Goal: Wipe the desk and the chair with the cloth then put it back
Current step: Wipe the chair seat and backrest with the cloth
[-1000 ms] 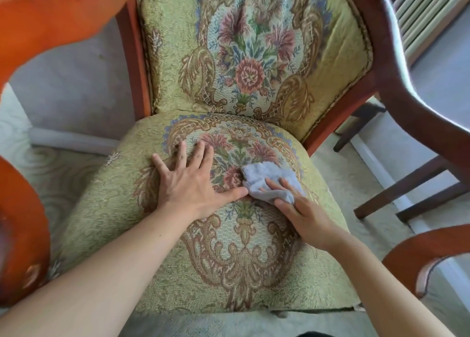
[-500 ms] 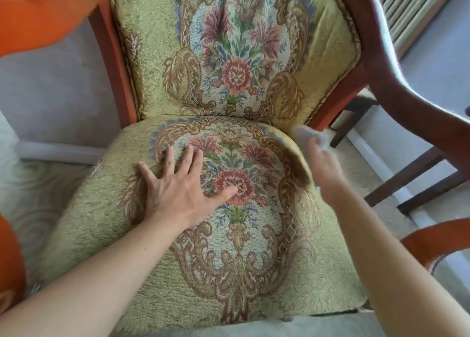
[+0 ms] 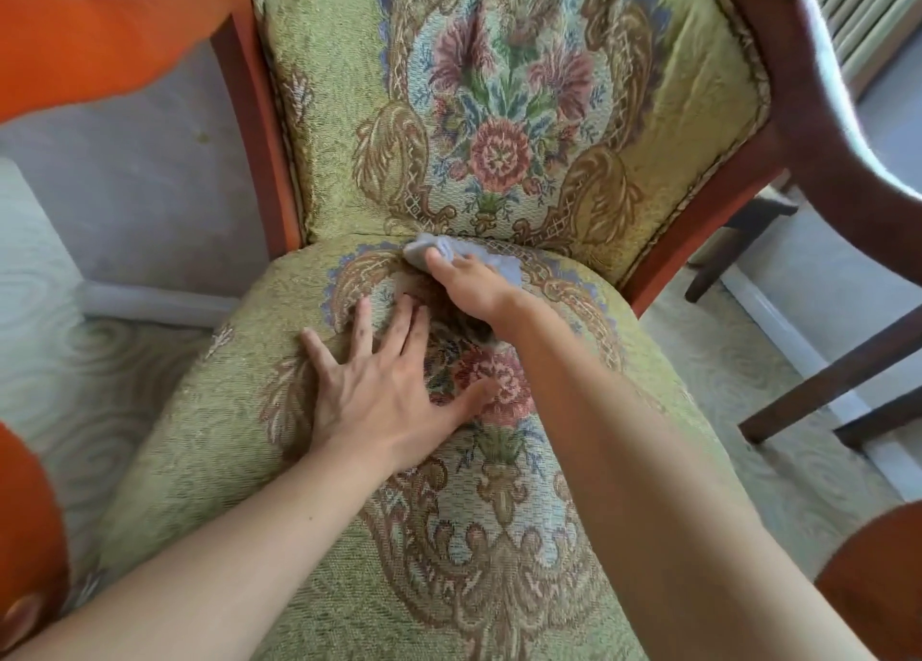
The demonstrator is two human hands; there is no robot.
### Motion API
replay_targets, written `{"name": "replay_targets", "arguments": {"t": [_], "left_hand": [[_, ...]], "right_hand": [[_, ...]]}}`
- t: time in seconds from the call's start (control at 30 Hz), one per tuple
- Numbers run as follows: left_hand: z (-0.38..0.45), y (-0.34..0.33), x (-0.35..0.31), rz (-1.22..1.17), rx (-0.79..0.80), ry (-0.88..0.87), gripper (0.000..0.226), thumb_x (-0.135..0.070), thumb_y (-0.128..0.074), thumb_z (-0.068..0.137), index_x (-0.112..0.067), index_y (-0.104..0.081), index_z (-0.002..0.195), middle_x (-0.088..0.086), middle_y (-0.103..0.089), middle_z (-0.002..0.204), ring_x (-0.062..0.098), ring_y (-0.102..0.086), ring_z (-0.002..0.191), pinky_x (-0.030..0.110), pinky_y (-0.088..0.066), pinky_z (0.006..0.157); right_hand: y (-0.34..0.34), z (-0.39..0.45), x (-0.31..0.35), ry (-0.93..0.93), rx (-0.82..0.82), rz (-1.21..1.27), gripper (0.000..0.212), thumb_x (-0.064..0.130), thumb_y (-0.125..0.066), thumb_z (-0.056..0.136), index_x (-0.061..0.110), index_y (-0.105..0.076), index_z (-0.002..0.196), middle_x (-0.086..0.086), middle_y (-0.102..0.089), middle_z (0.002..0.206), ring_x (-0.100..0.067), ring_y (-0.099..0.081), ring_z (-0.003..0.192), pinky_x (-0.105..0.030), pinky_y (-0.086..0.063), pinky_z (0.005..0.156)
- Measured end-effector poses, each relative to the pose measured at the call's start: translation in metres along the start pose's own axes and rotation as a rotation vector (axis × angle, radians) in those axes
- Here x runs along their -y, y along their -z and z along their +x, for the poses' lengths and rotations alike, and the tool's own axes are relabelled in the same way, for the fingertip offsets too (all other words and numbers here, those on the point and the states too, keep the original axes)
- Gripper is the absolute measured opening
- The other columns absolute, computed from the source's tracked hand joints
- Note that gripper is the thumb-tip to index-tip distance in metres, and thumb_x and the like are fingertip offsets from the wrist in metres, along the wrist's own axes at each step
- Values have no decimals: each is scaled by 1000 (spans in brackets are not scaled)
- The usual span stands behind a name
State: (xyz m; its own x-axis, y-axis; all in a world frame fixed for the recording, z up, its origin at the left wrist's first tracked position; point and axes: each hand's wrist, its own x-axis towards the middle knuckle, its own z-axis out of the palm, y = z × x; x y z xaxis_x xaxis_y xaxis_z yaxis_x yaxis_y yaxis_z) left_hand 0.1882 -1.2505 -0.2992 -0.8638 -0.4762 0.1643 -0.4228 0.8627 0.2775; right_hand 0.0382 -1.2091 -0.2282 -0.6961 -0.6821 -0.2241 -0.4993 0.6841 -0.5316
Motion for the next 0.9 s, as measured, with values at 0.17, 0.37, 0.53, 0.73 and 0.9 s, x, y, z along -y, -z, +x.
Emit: {"name": "replay_targets", "arguments": {"t": [0.17,0.37,0.53,0.73,0.9], "left_hand": [[-2,4,-1,-24,27,-2,123,-101,6,65,-26,-8,161,-9,4,168,27,17,154,76,14,110],[-5,11,4,-35,93,-44,124,-101,10,64,-23,2,161,-8,17,165,27,22,152,76,12,111],[-13,13,14,-18,118,-81,122,-102,7,62,-28,12,159,-11,27,162,22,25,151,74,12,114],[-22,11,37,-3,118,-8,115,-107,6,54,-49,19,152,-16,30,160,24,27,150,77,13,111],[-20,9,36,6,88,2,116,-107,4,53,-50,15,153,-15,26,162,26,23,152,77,11,110]], "right_hand": [[-2,-13,-11,23,64,62,70,59,-29,102,11,-34,152,-8,-23,163,-28,-20,150,-48,-15,121],[11,-72,-70,60,-42,-121,60,58,-27,102,31,-26,156,8,-16,164,-18,-16,151,-33,-8,119],[4,-142,-105,2,-180,-18,52,55,-26,101,42,-30,151,32,-10,153,3,-5,149,-22,-3,116],[-7,-201,-111,6,-143,147,31,62,-28,95,90,-32,109,49,-13,147,29,5,134,-5,4,106],[-2,-155,-108,23,-116,32,38,69,-18,90,78,-35,123,32,1,158,12,14,143,-20,10,111]]}}
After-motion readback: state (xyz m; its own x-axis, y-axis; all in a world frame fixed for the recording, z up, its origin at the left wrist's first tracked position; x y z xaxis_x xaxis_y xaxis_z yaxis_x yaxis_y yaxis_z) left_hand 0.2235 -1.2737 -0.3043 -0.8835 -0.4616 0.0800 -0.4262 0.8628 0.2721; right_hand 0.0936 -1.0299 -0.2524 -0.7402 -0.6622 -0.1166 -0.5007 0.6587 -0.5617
